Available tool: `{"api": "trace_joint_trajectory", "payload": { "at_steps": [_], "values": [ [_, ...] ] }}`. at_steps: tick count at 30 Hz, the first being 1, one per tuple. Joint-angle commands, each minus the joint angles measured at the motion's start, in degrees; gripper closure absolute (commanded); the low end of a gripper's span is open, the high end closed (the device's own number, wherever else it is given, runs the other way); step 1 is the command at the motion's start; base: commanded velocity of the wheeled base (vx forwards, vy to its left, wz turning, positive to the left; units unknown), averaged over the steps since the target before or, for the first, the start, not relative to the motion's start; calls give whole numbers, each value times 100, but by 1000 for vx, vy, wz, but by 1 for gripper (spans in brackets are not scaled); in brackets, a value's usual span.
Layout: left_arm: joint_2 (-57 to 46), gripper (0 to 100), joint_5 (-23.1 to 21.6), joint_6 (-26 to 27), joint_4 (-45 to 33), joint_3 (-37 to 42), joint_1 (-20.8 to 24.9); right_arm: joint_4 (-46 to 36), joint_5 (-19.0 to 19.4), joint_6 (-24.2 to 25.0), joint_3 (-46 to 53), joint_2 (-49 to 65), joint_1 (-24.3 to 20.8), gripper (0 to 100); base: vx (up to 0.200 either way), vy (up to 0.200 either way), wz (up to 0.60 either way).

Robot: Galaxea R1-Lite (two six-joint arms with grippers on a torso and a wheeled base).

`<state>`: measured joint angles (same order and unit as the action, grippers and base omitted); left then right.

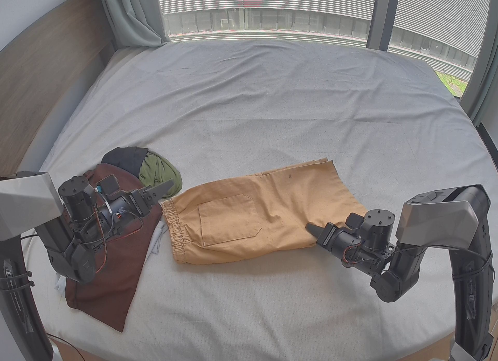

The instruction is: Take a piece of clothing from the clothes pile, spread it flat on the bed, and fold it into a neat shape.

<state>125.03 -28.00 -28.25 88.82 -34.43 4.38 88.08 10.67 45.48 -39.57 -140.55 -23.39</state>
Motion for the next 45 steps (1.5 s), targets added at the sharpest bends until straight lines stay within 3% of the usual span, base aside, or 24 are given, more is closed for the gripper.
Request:
{"api": "trace_joint_trajectory", "payload": {
  "at_steps": [1,45],
  "values": [
    [-40,0,-65,241,4,164,63,17,-443,-347,1584,370,-253,100,0,0,0],
    [-22,0,-65,249,4,182,81,17,-434,-461,1760,388,-350,100,0,0,0]
  ]
}}
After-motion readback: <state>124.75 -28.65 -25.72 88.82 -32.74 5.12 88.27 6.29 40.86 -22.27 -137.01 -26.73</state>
